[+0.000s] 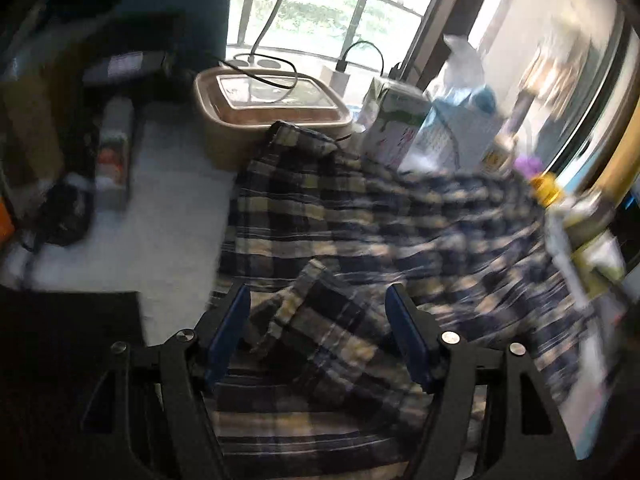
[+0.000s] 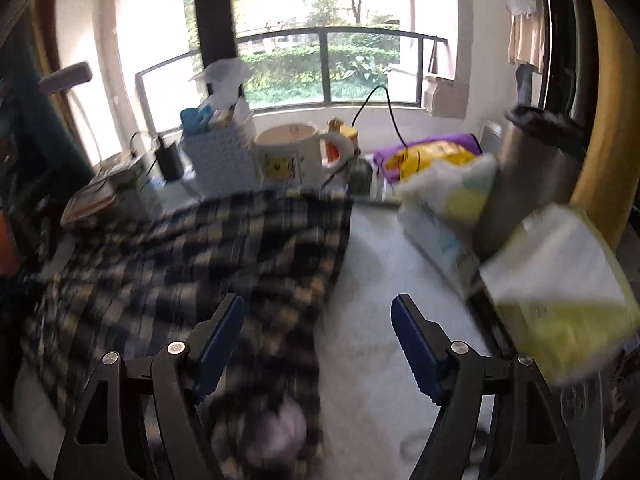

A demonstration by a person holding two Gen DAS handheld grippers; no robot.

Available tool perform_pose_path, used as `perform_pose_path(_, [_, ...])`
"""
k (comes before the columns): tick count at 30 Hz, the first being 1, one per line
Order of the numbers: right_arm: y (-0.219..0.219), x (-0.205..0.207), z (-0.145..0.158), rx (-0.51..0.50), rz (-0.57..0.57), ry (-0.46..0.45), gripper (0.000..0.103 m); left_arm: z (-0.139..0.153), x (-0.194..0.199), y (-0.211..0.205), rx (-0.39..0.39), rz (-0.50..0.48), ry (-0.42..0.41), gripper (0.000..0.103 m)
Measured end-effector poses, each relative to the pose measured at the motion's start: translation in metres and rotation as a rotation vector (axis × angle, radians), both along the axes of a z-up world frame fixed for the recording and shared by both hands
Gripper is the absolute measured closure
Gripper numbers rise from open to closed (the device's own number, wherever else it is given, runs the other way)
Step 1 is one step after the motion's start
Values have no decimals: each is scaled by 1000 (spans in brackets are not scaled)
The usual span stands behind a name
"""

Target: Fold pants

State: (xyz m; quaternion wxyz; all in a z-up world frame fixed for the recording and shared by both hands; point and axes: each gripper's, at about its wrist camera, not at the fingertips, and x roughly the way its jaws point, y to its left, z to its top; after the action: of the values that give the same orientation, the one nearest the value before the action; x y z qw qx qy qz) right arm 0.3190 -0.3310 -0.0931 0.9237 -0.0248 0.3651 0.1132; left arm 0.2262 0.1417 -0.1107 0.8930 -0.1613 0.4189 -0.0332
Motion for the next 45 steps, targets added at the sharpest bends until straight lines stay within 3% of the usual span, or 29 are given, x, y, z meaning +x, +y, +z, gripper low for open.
perform_pose_path(3, [-10, -19, -11, 18, 1, 36, 25, -9, 2, -6, 18, -14, 21, 36])
perform_pose_path(5, [-14, -29, -17, 23, -7, 51, 25, -13, 0, -13, 0, -58, 25, 62])
perform_pose_path(6, [-15, -36, -19, 27, -12, 56, 25, -14, -2, -16, 1, -71, 29, 79])
perform_pose_path(7, [-16, -41, -21, 33, -9, 58, 25, -15, -5, -21, 9, -87, 30, 86])
perform_pose_path(11, [-7, -61, -28, 31, 62, 66, 26, -11, -19, -27, 27, -99, 9, 97])
perform_pose_path(13, [2, -66, -33, 3, 108, 75, 40, -8, -29, -30, 47, -101, -1, 99])
perform_pose_path(17, [14, -67, -46, -40, 129, 83, 45, 0, -50, -33, 57, -86, -21, 99])
perform_pose_path(20, [22, -68, -49, -80, 137, 59, 66, 15, -73, -37, 30, -69, -56, 99])
perform_pose_path(22, [25, -69, -49, -113, 128, 42, 86, 27, -90, -42, 29, -72, -86, 99])
perform_pose_path(24, [22, -69, -46, -102, 102, 29, 91, 38, -106, -47, 37, -82, -112, 99])
perform_pose_path(28, [13, -79, -24, -78, 58, -37, 93, 48, -122, -47, 67, -83, -151, 99])
perform_pose_path(32, [8, -88, 1, -65, 39, -100, 93, 36, -102, -33, 104, -42, -143, 98])
perform_pose_path(33, [8, -89, 5, -66, 36, -109, 93, 32, -94, -29, 109, -31, -136, 93])
perform_pose_path(34, [9, -90, 6, -71, 37, -114, 93, 25, -82, -24, 115, -14, -124, 73])
perform_pose_path(36, [10, -92, 6, -82, 26, -118, 93, 15, -69, -14, 101, 13, -121, 44])
perform_pose_path(41, [6, -93, -1, -60, -10, -91, 93, -9, -39, 4, 74, 46, -66, 42])
perform_pose_path(45, [2, -89, -7, -48, -28, -68, 93, -15, -32, -4, 77, -7, -77, 43])
